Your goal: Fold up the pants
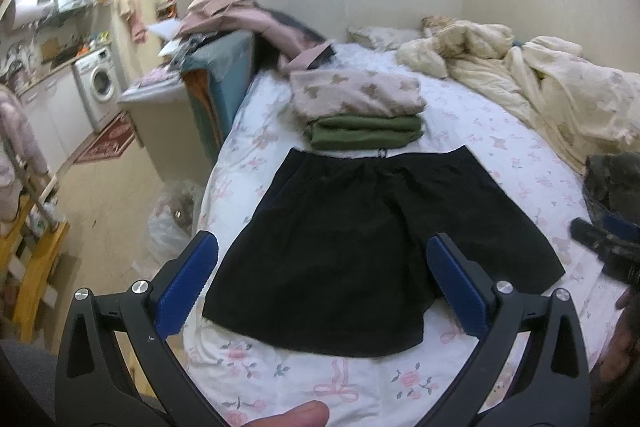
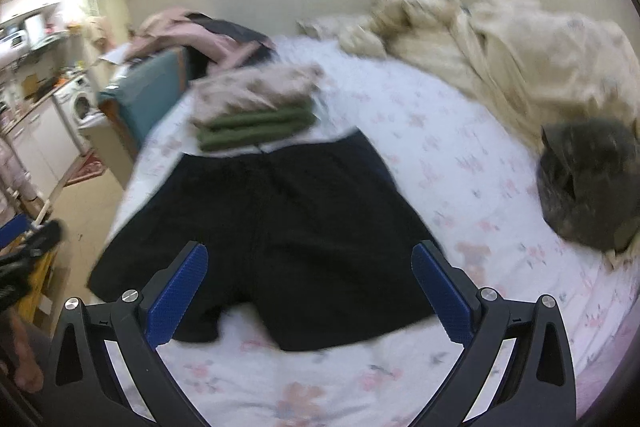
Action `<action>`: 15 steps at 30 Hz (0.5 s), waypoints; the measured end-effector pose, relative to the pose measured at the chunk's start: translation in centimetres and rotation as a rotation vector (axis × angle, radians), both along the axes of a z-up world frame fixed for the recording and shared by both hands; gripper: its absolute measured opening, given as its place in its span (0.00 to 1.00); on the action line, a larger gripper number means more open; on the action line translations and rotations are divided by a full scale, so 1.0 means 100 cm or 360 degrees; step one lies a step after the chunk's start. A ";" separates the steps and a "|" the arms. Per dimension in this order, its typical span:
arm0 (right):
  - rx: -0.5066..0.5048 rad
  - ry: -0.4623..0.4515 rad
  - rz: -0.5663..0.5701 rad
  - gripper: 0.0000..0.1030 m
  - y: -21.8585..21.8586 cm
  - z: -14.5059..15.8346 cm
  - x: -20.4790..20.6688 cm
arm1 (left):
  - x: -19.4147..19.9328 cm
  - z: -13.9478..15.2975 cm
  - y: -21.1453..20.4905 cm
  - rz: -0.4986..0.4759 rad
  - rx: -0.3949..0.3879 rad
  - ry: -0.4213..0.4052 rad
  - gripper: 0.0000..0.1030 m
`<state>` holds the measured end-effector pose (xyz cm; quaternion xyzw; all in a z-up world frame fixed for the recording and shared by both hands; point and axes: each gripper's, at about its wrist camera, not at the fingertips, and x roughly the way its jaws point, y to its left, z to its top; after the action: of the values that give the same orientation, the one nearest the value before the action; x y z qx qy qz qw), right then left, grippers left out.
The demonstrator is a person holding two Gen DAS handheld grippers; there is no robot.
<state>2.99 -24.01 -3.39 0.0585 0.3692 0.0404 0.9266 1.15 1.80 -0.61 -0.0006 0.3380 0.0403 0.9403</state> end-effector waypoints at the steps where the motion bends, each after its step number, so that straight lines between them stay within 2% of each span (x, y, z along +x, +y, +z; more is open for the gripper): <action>1: 0.0018 0.0058 -0.0060 1.00 -0.017 -0.006 0.008 | 0.002 -0.001 0.002 0.0017 -0.0008 0.0023 1.00; 4: 0.0158 0.0293 -0.0274 1.00 -0.073 -0.036 0.036 | 0.003 -0.006 0.010 0.0040 -0.0042 0.0072 1.00; 8: 0.0346 0.0580 -0.0411 0.83 -0.125 -0.094 0.062 | 0.009 -0.011 0.014 0.0049 -0.0065 0.0129 1.00; 9: 0.0367 0.0617 -0.0447 0.83 -0.133 -0.105 0.063 | 0.010 -0.013 0.013 0.0049 -0.0071 0.0144 1.00; 11: 0.0376 0.0667 -0.0511 0.82 -0.143 -0.123 0.064 | 0.014 -0.015 0.012 0.0034 -0.0092 0.0179 1.00; 14: 0.0274 0.0709 -0.0524 0.63 -0.142 -0.134 0.066 | 0.018 -0.016 0.005 -0.0004 -0.0123 0.0217 1.00; 15: 0.0224 0.0734 -0.0502 0.61 -0.138 -0.137 0.067 | 0.019 -0.016 0.003 -0.0010 -0.0119 0.0219 1.00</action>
<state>9.69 -37.85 -17.10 0.1870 0.5527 -0.0932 0.8068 3.01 2.08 -2.18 -0.0321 0.4031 0.0247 0.9143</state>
